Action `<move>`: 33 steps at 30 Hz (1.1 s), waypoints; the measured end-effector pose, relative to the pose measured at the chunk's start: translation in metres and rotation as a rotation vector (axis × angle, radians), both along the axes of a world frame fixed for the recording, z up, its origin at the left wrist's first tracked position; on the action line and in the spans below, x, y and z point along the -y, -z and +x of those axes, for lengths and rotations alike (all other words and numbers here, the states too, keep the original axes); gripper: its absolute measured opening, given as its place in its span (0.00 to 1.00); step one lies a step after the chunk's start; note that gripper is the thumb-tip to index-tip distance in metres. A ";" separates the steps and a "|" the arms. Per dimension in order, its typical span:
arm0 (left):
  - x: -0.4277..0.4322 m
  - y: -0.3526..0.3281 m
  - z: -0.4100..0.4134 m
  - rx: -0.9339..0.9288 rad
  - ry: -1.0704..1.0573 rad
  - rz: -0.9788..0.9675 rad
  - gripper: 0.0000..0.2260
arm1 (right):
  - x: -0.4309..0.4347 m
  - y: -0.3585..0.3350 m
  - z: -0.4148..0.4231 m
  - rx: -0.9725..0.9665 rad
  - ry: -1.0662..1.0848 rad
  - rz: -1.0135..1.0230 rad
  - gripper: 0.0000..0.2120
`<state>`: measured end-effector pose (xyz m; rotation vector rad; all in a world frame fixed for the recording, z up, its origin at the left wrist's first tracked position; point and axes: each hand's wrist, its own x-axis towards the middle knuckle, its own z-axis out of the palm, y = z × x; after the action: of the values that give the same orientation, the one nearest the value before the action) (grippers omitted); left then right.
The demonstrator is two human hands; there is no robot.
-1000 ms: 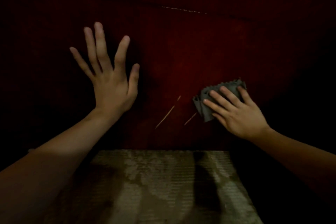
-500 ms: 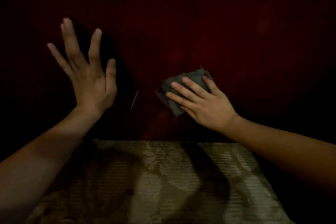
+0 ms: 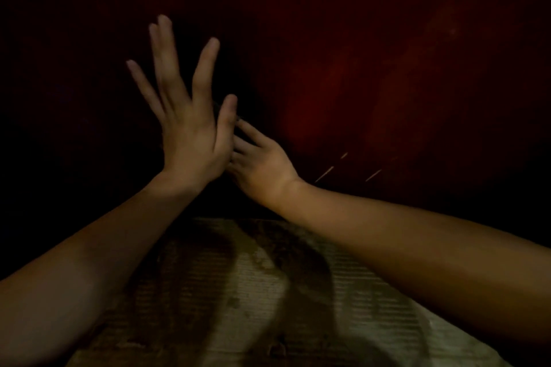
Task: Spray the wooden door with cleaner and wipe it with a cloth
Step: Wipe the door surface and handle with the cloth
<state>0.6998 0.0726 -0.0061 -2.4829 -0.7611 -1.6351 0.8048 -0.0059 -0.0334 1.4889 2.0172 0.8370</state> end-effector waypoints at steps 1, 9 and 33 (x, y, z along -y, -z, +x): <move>0.006 0.005 0.006 -0.045 -0.002 0.000 0.23 | 0.009 0.004 0.013 -0.004 0.009 -0.007 0.31; 0.053 0.043 0.072 -0.246 0.015 0.042 0.30 | 0.146 0.042 0.192 0.060 -0.064 0.117 0.39; 0.065 -0.019 0.090 -0.136 -0.027 0.049 0.26 | 0.082 0.043 0.116 0.053 -0.123 -0.032 0.32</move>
<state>0.7897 0.0074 0.0133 -2.5073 -0.7258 -1.4408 0.9204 -0.0880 -0.0759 1.3221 2.0902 0.8800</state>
